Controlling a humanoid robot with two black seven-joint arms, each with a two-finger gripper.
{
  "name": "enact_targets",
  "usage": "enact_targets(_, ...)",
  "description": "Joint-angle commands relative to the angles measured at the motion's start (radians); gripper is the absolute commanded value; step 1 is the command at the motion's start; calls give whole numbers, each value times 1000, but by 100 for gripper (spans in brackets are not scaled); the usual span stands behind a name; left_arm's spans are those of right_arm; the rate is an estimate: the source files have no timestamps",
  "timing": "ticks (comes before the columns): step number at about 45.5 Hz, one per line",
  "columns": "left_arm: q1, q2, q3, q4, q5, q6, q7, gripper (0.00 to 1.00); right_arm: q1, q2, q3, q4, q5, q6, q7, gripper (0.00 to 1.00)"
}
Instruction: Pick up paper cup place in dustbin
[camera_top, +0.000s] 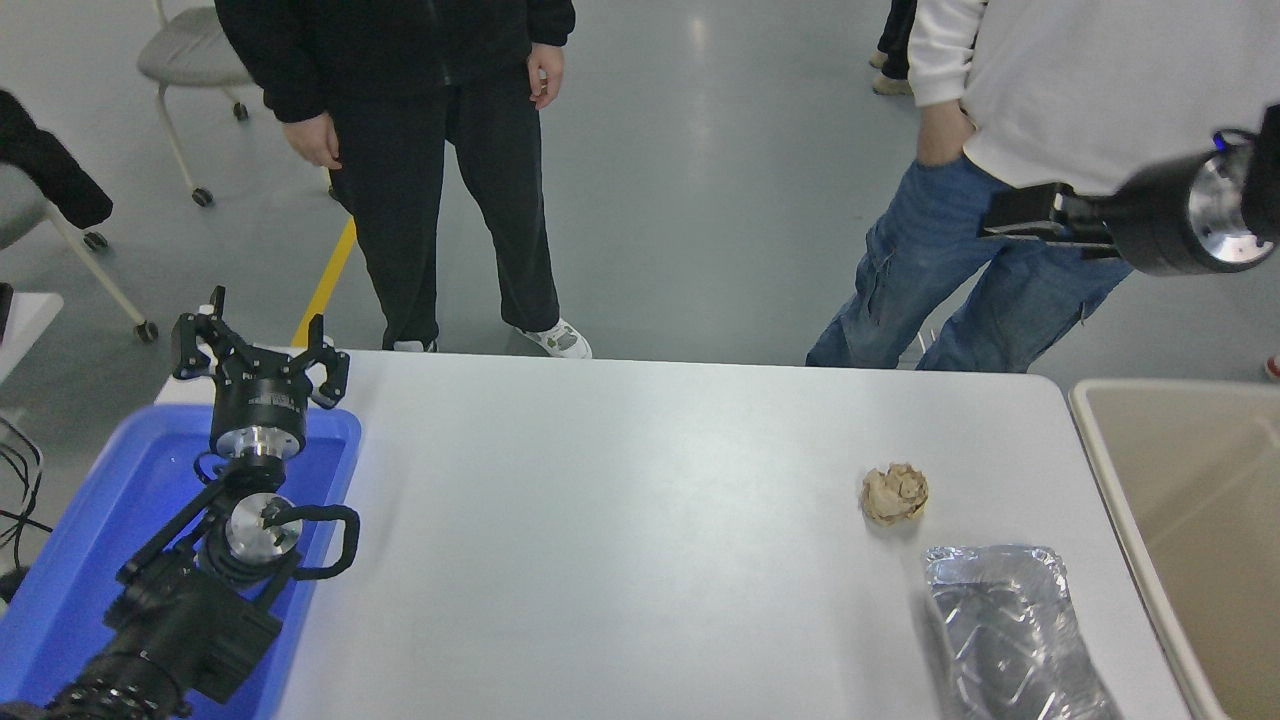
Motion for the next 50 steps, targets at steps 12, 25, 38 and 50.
enact_targets(12, 0, 0, 0, 0, 0, 0, 0, 99, 139, 190, 113, 108, 10, 328, 4, 100)
enact_targets(25, 0, 0, 0, 0, 0, 0, 0, 99, 143, 181, 88, 119, 137, 415, -6, 100)
enact_targets(38, 0, 0, 0, 0, 0, 0, 0, 99, 140, 166, -36, 115, 181, 414, -28, 100)
enact_targets(50, 0, 0, 0, 0, 0, 0, 0, 99, 152, 156, -74, 116, 283, 444, -151, 100)
